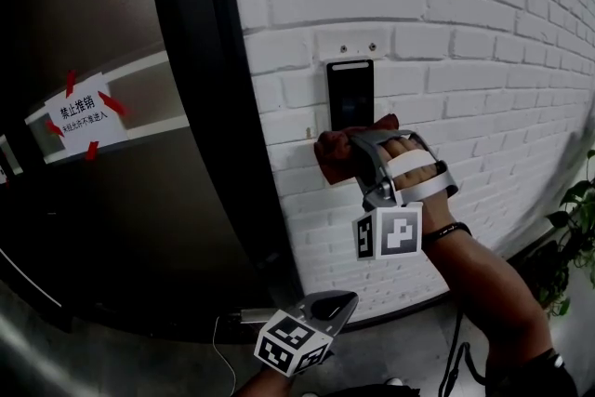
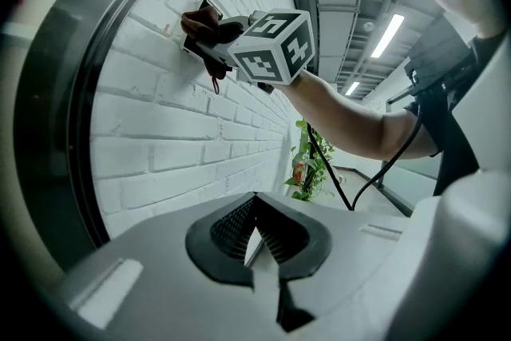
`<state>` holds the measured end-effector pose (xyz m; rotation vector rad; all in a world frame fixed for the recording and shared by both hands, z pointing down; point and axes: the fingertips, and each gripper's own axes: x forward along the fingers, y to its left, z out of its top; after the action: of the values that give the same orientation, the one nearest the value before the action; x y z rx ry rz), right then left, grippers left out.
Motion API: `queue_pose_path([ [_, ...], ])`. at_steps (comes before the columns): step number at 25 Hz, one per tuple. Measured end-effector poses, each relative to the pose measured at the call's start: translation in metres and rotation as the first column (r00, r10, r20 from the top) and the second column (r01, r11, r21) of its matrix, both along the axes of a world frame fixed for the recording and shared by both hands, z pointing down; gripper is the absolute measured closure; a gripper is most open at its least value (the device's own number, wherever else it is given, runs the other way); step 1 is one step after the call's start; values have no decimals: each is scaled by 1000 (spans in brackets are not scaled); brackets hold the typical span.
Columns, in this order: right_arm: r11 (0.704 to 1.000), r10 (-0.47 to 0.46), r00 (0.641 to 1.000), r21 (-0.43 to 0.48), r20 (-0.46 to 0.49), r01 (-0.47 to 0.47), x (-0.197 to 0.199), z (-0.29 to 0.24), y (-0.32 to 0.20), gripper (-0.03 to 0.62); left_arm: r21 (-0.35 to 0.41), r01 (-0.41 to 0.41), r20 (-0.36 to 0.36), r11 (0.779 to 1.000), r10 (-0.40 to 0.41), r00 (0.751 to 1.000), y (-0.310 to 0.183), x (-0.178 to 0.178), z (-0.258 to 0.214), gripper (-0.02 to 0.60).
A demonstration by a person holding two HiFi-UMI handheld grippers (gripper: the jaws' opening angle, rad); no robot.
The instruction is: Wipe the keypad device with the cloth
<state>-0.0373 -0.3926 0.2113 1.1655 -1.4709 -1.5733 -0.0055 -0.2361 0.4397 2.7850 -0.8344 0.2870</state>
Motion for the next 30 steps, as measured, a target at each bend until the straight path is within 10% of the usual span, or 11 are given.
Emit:
queue_pose_path([
  [30, 986, 91, 996, -140, -23, -93, 3, 54, -6, 543, -6, -8, -17, 1000, 8, 1000, 17, -37, 1, 565],
])
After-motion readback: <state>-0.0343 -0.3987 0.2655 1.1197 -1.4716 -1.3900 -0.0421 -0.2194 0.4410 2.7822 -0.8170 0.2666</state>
